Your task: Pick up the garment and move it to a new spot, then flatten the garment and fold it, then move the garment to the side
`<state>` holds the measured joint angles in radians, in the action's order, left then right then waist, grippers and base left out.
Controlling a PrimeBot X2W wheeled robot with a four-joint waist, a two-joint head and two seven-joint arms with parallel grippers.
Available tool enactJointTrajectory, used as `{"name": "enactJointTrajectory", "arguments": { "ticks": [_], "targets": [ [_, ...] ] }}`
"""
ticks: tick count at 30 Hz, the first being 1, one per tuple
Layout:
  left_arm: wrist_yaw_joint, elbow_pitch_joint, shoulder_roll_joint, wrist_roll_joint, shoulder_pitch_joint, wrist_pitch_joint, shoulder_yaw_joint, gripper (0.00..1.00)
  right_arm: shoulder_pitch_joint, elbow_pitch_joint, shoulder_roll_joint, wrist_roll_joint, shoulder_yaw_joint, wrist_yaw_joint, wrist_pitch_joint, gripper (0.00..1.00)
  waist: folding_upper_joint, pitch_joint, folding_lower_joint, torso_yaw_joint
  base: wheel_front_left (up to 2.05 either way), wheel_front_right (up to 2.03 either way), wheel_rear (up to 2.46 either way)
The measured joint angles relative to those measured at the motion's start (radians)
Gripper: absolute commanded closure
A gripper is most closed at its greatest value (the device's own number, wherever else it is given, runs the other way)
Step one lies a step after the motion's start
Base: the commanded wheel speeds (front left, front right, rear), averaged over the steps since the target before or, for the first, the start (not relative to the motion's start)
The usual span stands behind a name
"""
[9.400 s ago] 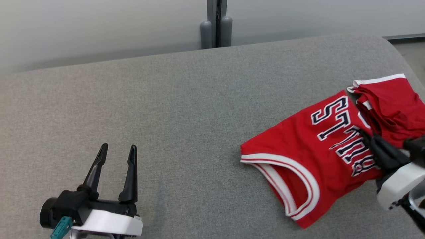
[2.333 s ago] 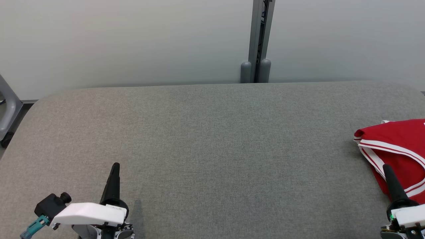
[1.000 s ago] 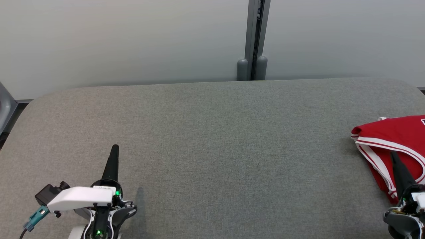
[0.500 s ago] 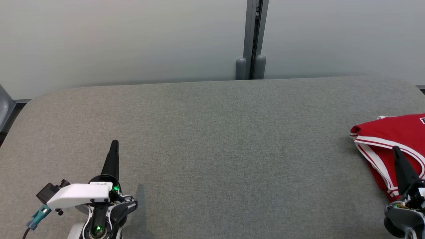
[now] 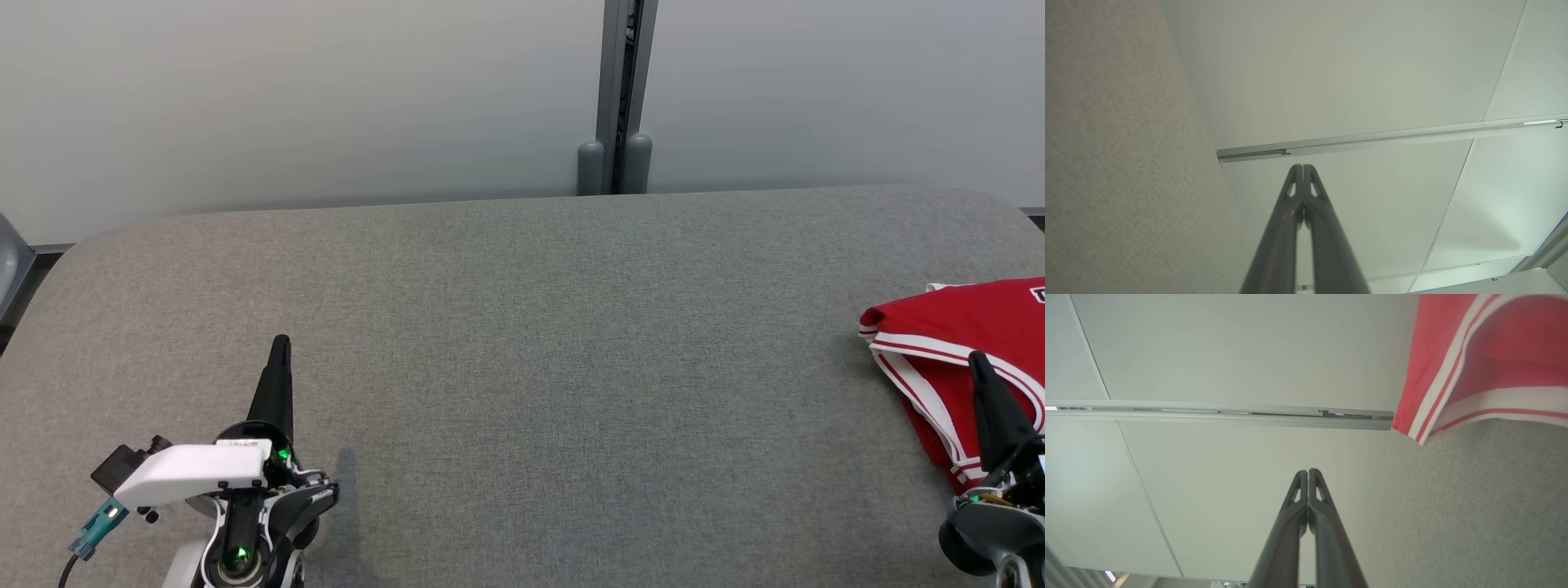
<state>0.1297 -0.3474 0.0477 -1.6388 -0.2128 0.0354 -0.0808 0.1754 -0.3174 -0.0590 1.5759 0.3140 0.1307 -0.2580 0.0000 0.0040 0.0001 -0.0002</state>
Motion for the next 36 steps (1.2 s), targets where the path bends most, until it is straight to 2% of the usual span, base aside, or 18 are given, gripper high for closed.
{"name": "enactJointTrajectory", "arguments": {
  "ticks": [36],
  "targets": [
    [0.000, 0.000, 0.000, 0.000, 0.000, 0.000, 0.000, 1.00, 0.000, 0.000, 0.002, 0.000, 0.002, 0.000, -0.003, 1.00, 0.0000, 0.000, -0.0001, 0.000, 0.00, 0.00, 0.00]
  ]
}}
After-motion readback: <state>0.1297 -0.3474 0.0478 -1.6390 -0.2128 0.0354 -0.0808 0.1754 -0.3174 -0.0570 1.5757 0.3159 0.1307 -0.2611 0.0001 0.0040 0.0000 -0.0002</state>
